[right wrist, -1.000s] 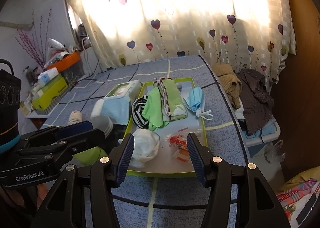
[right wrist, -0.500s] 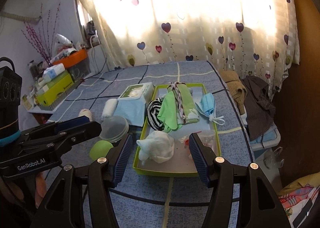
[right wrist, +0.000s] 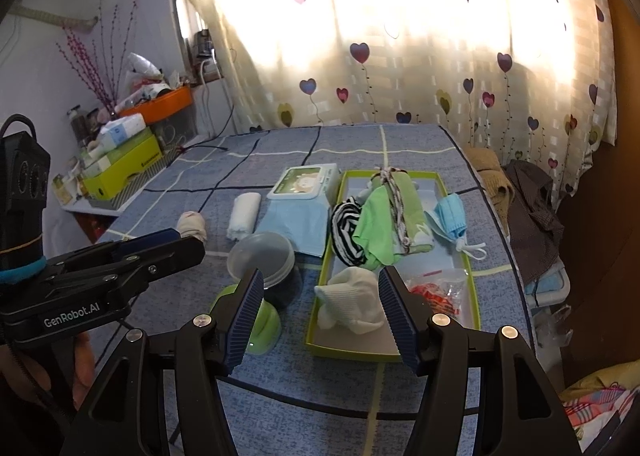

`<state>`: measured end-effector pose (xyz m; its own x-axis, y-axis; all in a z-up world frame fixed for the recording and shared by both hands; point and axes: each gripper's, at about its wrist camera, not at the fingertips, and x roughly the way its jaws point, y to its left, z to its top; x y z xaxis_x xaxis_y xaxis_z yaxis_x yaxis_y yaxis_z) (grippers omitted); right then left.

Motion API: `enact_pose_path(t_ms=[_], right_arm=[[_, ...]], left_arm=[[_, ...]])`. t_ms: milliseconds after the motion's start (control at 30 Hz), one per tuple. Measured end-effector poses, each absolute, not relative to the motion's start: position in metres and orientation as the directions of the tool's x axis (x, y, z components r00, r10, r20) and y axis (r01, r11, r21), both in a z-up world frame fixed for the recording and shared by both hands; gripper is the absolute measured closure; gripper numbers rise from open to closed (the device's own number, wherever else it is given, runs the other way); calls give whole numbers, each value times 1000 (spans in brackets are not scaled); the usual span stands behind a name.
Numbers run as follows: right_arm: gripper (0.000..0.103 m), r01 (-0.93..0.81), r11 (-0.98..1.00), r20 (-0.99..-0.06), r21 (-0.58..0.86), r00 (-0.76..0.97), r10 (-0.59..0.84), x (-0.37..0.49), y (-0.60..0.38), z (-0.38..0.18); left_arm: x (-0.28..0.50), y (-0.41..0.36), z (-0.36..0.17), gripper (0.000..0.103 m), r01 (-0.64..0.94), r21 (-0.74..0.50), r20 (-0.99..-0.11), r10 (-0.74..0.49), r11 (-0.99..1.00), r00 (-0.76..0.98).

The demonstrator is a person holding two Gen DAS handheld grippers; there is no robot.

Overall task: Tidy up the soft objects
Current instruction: 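Move both grippers back from the box toward the rolled towel and bandage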

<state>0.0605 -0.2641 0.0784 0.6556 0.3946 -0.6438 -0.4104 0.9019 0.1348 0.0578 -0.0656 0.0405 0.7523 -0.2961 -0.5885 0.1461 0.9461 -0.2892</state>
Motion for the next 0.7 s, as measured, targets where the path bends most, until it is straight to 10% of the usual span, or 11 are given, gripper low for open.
enact_pose_path(t_ms=[700], right_arm=[[43,-498,857,-653,132,607,453,80,-224,75]], left_arm=[[73,2,18,55,-53,-312,-633,-166,949,756]])
